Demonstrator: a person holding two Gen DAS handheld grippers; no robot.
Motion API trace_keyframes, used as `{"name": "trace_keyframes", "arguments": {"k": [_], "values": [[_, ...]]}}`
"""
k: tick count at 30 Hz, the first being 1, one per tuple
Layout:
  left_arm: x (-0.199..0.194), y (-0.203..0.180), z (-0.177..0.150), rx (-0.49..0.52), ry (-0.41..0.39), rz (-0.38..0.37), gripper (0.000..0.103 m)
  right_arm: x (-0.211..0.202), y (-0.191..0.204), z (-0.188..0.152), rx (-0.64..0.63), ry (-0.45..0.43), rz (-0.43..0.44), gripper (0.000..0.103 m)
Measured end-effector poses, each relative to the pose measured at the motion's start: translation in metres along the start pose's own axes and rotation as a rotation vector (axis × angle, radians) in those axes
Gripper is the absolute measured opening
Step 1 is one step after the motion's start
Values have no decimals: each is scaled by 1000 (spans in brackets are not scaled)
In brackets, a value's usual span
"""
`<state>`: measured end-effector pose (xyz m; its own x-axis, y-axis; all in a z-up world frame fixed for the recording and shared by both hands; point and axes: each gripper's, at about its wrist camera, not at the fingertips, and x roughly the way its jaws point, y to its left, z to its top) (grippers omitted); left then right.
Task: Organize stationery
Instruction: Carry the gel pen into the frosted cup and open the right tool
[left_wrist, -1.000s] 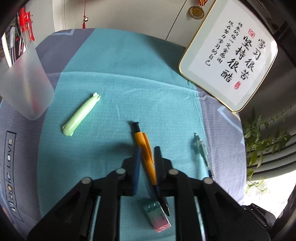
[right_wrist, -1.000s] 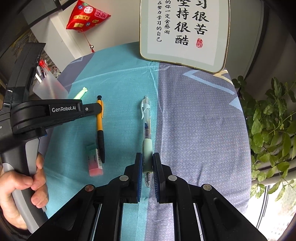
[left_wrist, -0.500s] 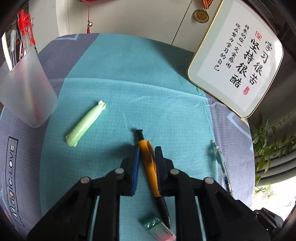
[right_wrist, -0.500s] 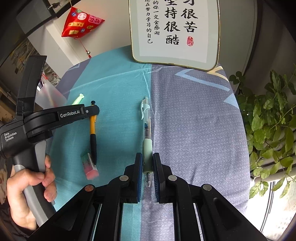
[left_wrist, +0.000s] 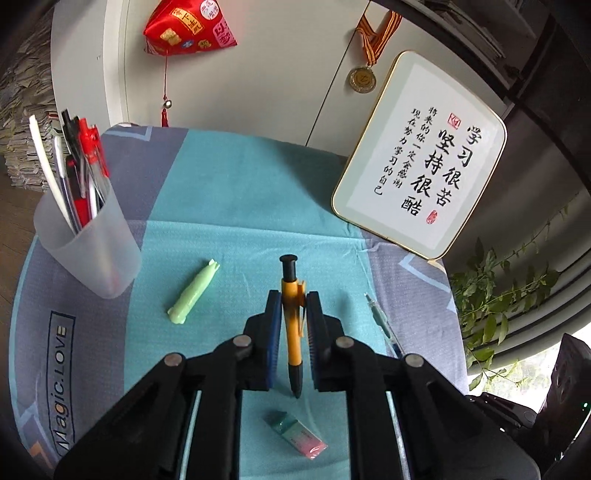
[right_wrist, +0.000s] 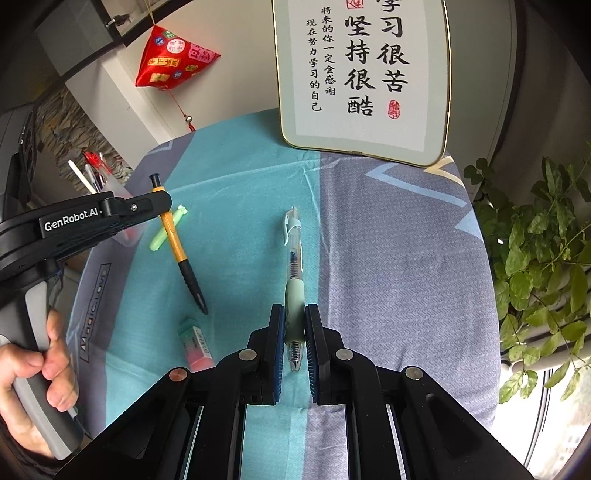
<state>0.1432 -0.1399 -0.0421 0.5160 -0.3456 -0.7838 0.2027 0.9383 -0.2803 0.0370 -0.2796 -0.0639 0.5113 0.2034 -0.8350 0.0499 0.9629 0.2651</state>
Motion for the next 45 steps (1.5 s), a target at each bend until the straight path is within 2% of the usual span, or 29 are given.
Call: {"name": "trace_keyframes", "arguments": {"k": [7, 17, 29, 32, 39, 45], "values": [[-42, 18, 11, 25, -70, 1, 11, -8, 28, 11, -27, -27, 30, 12], [-96, 58, 36, 32, -175, 63, 11, -9, 71, 24, -68, -48, 77, 12], [-120, 94, 49, 28, -228, 138, 10, -9, 119, 39, -127, -50, 122, 12], [-122, 98, 50, 42, -245, 177, 10, -9, 131, 43, -147, -50, 126, 12], [-129, 106, 50, 47, -247, 156, 9, -1, 147, 45, -165, -27, 153, 12], [-128, 132, 42, -2, -235, 138, 9, -2, 168, 49, -221, -5, 142, 12]]}}
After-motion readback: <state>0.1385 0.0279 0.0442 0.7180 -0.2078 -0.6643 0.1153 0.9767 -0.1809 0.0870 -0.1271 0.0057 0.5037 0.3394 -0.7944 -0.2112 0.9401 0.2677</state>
